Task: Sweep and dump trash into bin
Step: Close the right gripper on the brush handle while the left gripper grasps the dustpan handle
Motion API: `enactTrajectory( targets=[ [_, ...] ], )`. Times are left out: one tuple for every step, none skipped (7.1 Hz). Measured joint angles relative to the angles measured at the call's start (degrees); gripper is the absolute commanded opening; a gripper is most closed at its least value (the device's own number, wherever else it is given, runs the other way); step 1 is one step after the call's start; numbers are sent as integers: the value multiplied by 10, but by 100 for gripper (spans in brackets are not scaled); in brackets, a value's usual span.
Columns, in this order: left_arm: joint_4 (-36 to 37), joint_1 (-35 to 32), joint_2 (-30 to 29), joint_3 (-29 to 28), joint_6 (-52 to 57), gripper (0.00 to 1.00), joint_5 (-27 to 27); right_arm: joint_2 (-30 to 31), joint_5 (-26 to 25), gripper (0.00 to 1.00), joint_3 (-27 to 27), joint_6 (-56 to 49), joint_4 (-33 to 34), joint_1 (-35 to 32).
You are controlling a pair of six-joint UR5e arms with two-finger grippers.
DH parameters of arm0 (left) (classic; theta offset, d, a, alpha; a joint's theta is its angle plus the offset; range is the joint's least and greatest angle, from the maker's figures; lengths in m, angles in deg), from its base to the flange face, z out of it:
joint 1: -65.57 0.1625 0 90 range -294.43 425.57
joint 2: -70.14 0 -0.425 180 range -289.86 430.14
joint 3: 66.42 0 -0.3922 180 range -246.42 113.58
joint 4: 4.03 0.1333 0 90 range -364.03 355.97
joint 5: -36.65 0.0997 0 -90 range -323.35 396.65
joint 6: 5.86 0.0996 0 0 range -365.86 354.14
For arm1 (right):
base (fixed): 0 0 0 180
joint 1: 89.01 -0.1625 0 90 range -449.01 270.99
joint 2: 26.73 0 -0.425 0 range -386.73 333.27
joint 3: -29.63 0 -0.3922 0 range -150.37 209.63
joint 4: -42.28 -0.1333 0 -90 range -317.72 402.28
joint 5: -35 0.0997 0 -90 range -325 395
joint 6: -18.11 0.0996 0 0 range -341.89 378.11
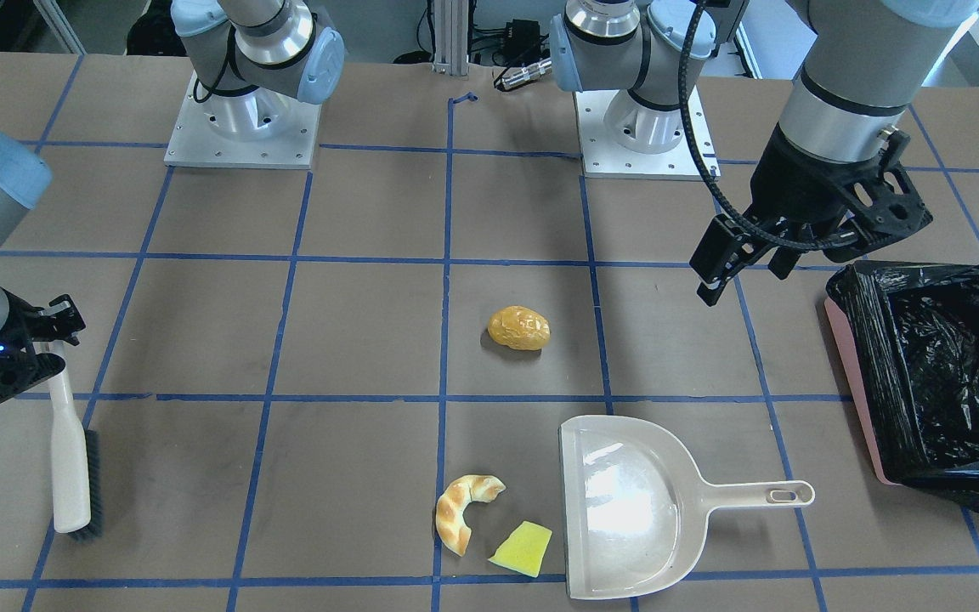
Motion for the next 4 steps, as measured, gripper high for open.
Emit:
enactTrajectory(
  targets=[
    [5,1,0,3,-96,100,18,0,2,54,-1,1,6,0],
    [9,2,-4,13,-181,100,35,-1,4,52,-1,2,8,0],
    [9,7,-5,25,-239,100,47,-2,5,45,-2,5,8,0],
    [8,19,-7,27,-290,99,52,-2,5,34,-2,9,8,0]
  ],
)
